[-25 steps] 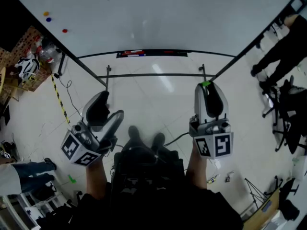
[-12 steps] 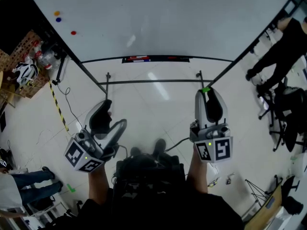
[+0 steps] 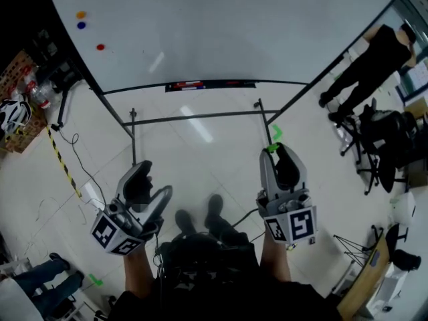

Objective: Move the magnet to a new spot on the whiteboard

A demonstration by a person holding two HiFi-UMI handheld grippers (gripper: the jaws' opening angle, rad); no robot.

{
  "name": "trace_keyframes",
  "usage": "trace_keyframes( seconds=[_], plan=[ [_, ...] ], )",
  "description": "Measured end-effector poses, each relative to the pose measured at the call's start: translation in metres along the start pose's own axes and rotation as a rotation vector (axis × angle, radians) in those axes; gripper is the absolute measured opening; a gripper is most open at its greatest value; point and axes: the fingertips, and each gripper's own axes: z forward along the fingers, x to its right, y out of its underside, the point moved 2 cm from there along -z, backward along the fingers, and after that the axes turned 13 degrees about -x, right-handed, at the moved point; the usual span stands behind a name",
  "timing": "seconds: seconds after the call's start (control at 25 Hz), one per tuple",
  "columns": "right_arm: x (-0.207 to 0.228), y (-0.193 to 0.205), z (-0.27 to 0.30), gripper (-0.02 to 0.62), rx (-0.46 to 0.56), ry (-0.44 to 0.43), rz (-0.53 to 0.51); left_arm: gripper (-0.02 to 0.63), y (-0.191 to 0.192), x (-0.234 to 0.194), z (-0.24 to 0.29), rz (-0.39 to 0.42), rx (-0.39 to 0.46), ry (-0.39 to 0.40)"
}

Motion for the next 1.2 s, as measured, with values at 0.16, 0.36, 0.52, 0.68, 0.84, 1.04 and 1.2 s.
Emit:
trace_keyframes(
  seconds=[0.16, 0.36, 0.52, 0.68, 0.84, 1.04, 1.2],
  plan=[
    [-0.017, 0.003, -0.002, 0.149, -0.018, 0.012, -0.017, 0.281, -0.001, -0.006, -0.016, -0.011, 0.023, 0.015],
    [-0.023, -0.012, -0.004, 0.149, 0.016, 0.0, -0.045, 0.281, -0.01, 0.001, -0.021, 0.015, 0.05, 0.016],
    [-0.024, -0.015, -0.007, 0.149, 0.033, -0.029, -0.049, 0.281, -0.011, 0.011, -0.024, 0.03, 0.062, -0.005],
    [-0.008, -0.015, -0.012, 0.149, 0.051, -0.034, -0.049, 0.281, -0.008, 0.022, -0.008, 0.038, 0.059, -0.008],
    [0.02, -0.009, -0.025, 0.149, 0.065, -0.029, -0.024, 0.281, -0.005, 0.042, 0.017, 0.051, 0.044, -0.008],
    [0.055, 0.0, -0.047, 0.149, 0.07, -0.029, 0.007, 0.281, 0.006, 0.072, 0.048, 0.066, 0.016, -0.017],
    [0.087, 0.011, -0.065, 0.149, 0.07, -0.02, 0.043, 0.281, 0.016, 0.093, 0.074, 0.066, -0.016, -0.026]
  ],
)
